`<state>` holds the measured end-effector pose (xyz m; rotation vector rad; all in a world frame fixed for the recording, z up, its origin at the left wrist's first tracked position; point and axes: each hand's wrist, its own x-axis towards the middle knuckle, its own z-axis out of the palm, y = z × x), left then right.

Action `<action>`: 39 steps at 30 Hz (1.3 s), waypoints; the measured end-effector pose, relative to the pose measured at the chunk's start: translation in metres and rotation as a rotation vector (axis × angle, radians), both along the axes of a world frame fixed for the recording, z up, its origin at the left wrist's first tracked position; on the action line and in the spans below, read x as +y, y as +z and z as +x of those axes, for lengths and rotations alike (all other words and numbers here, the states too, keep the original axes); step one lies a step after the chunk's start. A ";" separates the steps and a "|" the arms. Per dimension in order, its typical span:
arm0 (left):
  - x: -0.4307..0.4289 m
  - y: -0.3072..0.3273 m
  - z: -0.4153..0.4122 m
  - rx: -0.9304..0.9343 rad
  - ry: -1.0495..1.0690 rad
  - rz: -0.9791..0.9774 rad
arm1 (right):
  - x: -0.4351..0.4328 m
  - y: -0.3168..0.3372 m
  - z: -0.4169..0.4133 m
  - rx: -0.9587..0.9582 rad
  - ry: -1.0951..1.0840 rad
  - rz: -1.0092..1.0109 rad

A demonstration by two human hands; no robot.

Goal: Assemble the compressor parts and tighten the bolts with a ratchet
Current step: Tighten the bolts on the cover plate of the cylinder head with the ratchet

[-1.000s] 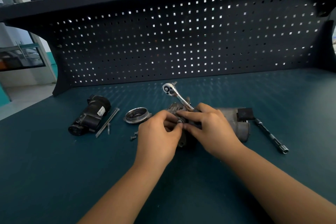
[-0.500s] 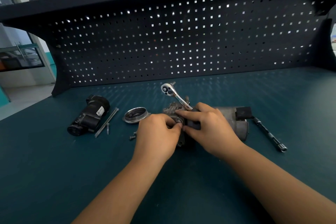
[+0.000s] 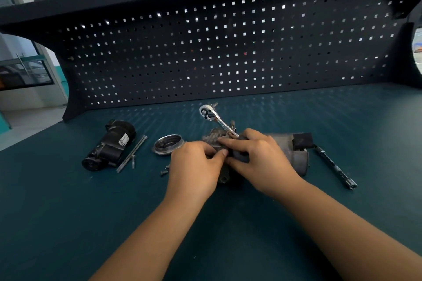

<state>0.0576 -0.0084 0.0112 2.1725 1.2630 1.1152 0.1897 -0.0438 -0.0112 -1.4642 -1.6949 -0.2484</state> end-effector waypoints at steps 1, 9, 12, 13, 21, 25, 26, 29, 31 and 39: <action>0.000 0.000 0.000 0.003 0.002 0.004 | 0.000 0.000 0.000 0.000 0.000 0.005; 0.002 0.000 0.001 0.173 0.024 0.151 | -0.002 0.000 0.001 -0.015 0.010 0.010; 0.001 0.003 0.001 0.228 0.027 0.207 | -0.003 0.000 0.001 -0.012 0.018 -0.008; 0.001 0.003 0.001 0.246 0.029 0.219 | -0.003 0.000 0.001 -0.006 0.027 -0.004; 0.001 0.004 0.001 0.404 0.053 0.344 | -0.006 -0.001 0.002 0.043 0.051 0.010; 0.000 0.004 0.001 0.486 0.067 0.411 | -0.007 -0.001 0.002 0.066 0.050 0.007; 0.000 0.004 0.001 0.503 0.073 0.427 | -0.007 -0.001 0.002 0.070 0.049 0.007; -0.003 0.004 0.001 0.539 0.082 0.452 | -0.008 0.000 0.002 0.080 0.053 0.005; -0.005 0.004 0.001 0.543 0.079 0.460 | -0.008 0.000 0.001 0.089 0.055 -0.005; -0.005 0.001 -0.001 0.552 0.064 0.500 | -0.009 0.001 0.002 0.090 0.051 -0.017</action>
